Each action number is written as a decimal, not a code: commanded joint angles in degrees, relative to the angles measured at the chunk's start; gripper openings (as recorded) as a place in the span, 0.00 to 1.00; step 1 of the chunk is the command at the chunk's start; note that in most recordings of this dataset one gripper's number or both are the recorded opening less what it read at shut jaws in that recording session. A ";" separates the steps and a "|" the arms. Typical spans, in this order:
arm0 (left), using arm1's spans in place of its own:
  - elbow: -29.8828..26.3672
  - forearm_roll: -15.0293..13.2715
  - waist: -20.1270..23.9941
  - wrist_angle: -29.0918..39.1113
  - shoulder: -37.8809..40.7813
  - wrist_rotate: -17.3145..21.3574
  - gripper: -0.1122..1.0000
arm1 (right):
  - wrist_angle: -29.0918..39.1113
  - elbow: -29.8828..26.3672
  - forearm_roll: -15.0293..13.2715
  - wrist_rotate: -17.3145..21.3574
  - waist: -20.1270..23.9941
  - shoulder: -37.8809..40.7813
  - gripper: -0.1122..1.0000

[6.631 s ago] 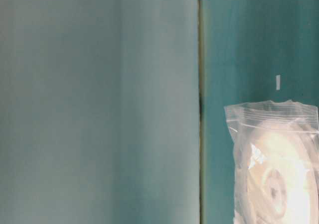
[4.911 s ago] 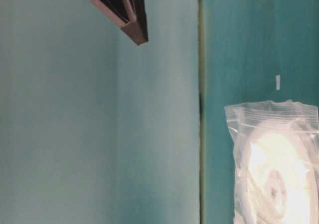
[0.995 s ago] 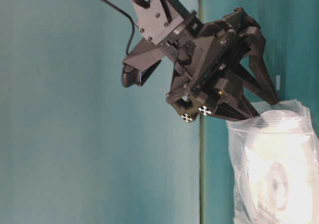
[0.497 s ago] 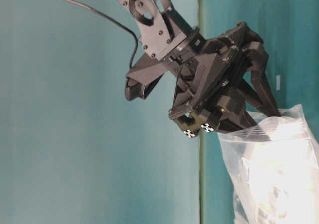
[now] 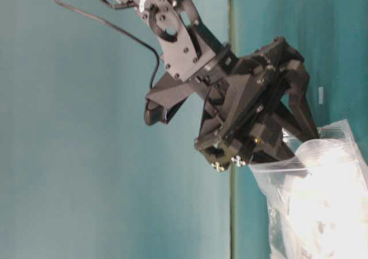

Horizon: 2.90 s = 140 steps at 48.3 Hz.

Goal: Take out the reel from the clear zip bag.
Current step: 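Reach the right gripper into the bag opening and grip the reel rim, then pull the reel rightward out of the bag while the left gripper holds it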

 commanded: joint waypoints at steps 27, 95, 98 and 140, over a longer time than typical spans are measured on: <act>-0.18 0.18 -0.26 0.00 -0.09 0.18 0.09 | 4.04 0.18 1.41 0.62 0.44 -0.18 0.24; -0.18 0.18 -0.26 0.00 0.00 0.09 0.09 | 0.62 26.10 4.04 0.70 -3.16 -20.30 0.14; -0.18 0.18 -0.26 0.00 -0.09 0.09 0.09 | 0.62 26.98 4.04 0.70 -3.34 -21.09 0.11; -0.09 0.18 -0.26 0.09 -0.09 -0.09 0.09 | 3.96 35.51 4.04 0.53 -5.71 -30.50 0.11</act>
